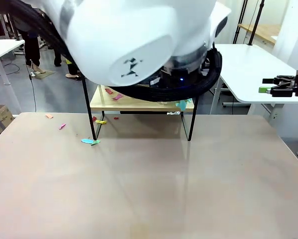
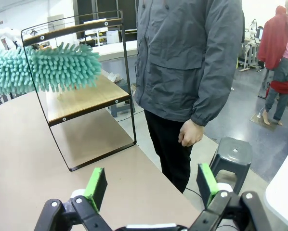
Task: Clean the shelf.
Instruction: Clean the specific section of the Shelf indicated by the human with the Duster.
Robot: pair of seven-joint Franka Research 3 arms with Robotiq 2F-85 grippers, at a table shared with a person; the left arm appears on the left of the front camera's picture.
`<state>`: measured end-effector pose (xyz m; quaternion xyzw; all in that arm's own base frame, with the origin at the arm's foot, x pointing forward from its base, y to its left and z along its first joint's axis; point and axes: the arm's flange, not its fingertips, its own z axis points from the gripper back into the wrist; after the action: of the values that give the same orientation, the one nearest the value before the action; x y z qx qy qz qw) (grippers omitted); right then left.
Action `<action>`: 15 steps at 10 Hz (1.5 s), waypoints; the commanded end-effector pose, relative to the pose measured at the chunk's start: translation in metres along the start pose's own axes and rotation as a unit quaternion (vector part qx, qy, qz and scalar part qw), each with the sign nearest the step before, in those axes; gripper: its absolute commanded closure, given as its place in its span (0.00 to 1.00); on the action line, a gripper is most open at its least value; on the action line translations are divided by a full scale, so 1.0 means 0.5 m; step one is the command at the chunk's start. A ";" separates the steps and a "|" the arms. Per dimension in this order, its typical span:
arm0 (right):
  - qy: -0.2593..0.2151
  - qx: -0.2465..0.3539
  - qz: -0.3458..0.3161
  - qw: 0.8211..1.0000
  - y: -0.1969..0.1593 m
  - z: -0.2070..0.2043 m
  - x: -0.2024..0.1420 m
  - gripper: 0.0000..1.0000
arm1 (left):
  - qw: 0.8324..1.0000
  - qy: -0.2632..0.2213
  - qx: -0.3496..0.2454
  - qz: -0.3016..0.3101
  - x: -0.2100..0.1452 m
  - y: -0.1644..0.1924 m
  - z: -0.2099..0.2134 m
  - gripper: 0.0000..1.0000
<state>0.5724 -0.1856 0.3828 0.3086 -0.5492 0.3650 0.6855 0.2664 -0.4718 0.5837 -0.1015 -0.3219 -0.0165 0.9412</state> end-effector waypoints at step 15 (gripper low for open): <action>0.007 -0.008 -0.006 1.000 0.008 -0.003 0.015 0.00 | 0.996 0.054 0.050 0.042 0.005 0.041 -0.232 0.87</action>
<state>0.5724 -0.1855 0.3828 0.3086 -0.5492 0.3650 0.6855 0.3407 -0.4977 0.4899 -0.0838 -0.2765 0.0305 0.9569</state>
